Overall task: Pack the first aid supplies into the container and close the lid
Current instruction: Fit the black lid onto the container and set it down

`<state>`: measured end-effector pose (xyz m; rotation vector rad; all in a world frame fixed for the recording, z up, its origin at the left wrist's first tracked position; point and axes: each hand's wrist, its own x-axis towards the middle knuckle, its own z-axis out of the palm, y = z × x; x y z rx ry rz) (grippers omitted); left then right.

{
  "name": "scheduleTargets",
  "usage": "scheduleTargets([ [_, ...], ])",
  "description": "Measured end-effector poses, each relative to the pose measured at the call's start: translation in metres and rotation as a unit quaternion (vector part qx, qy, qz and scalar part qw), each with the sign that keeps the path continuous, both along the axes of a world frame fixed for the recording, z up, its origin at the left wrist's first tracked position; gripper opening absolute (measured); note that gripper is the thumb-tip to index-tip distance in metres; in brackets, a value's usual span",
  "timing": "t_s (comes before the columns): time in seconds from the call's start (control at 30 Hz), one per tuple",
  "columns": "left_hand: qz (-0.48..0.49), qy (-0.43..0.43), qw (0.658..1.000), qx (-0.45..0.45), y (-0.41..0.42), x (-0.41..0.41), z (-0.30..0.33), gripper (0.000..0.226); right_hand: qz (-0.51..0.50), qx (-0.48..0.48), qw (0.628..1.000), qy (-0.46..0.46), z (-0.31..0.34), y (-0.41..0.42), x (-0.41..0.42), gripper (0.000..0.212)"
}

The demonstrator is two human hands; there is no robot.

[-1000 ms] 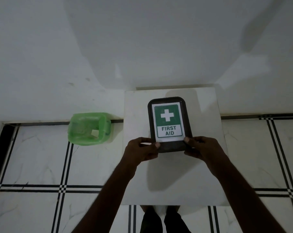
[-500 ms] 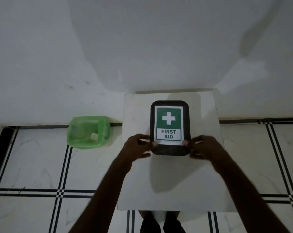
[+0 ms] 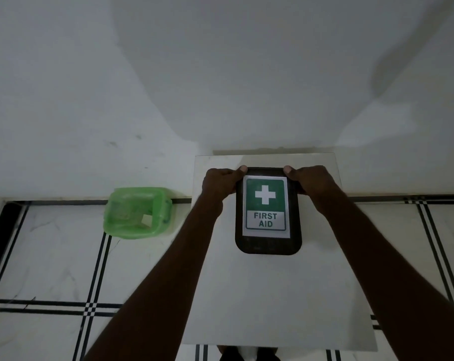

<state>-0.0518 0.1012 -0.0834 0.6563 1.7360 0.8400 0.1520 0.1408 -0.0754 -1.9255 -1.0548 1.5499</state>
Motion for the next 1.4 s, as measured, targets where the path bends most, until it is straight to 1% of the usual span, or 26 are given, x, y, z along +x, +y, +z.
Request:
scheduleTargets([
  [0.13, -0.001, 0.039, 0.999, 0.001, 0.000, 0.006, 0.000, 0.036, -0.017, 0.015, 1.000, -0.012, -0.007, -0.002, -0.005, 0.030],
  [0.2, -0.002, 0.058, 0.998, 0.006, -0.001, 0.007, -0.003, 0.034, -0.006, 0.026, 0.999, -0.026, -0.009, -0.005, -0.006, 0.030],
  [0.33, -0.011, 0.062, 0.998, 0.006, 0.000, 0.009, -0.004, 0.035, 0.019, 0.033, 0.999, -0.021, -0.007, -0.007, -0.005, 0.030],
  [0.43, -0.037, 0.069, 0.997, 0.004, 0.002, 0.008, 0.001, 0.035, 0.023, 0.038, 0.999, -0.015, -0.005, -0.005, -0.003, 0.028],
  [0.5, -0.066, 0.073, 0.995, 0.001, 0.003, 0.010, 0.004, 0.039, 0.036, 0.047, 0.998, -0.025, -0.006, -0.005, -0.005, 0.026],
  [0.57, -0.088, 0.109, 0.990, 0.005, 0.003, 0.015, 0.007, 0.041, 0.047, 0.064, 0.996, -0.040, -0.009, -0.006, -0.009, 0.024],
  [0.6, -0.085, 0.119, 0.989, 0.009, 0.003, 0.018, 0.008, 0.040, 0.044, 0.074, 0.995, -0.044, -0.009, -0.007, -0.010, 0.023],
  [0.7, -0.053, 0.113, 0.992, 0.031, -0.002, 0.025, 0.008, 0.033, 0.036, 0.100, 0.993, -0.055, -0.007, -0.011, -0.005, 0.021],
  [0.77, -0.046, 0.111, 0.992, 0.041, -0.013, 0.021, 0.011, 0.033, 0.058, 0.119, 0.988, -0.076, -0.006, -0.024, 0.001, 0.029],
  [0.8, -0.033, 0.088, 0.995, 0.041, -0.021, 0.016, 0.011, 0.036, 0.066, 0.119, 0.987, -0.088, -0.007, -0.033, 0.005, 0.034],
  [0.87, -0.006, 0.037, 0.999, 0.023, -0.041, 0.006, 0.006, 0.041, 0.060, 0.088, 0.990, -0.096, -0.007, -0.056, 0.012, 0.039],
  [0.97, 0.008, 0.007, 1.000, -0.005, -0.069, 0.004, 0.002, 0.030, 0.043, 0.040, 0.996, -0.063, -0.009, -0.077, 0.017, 0.035],
  [1.0, 0.018, 0.010, 1.000, -0.005, -0.074, 0.006, 0.003, 0.026, 0.038, 0.034, 0.997, -0.050, -0.009, -0.079, 0.017, 0.032],
  [1.1, 0.038, 0.063, 0.997, 0.011, -0.077, 0.016, 0.002, 0.018, 0.022, 0.040, 0.998, -0.037, -0.008, -0.077, 0.016, 0.017],
  [1.17, 0.044, 0.085, 0.995, 0.023, -0.077, 0.018, 0.004, 0.016, 0.017, 0.047, 0.998, -0.043, -0.007, -0.078, 0.014, 0.015],
  [1.27, 0.035, 0.073, 0.996, 0.032, -0.084, 0.018, 0.007, 0.017, -0.007, 0.064, 0.997, -0.050, -0.009, -0.088, 0.013, 0.017],
  [1.33, 0.002, 0.067, 0.997, 0.029, -0.095, 0.016, 0.006, 0.027, -0.021, 0.077, 0.996, -0.049, -0.010, -0.099, 0.015, 0.018],
  [1.4, -0.038, 0.040, 0.998, 0.027, -0.113, 0.019, 0.000, 0.037, -0.005, 0.068, 0.997, -0.034, -0.012, -0.116, 0.016, 0.032],
])
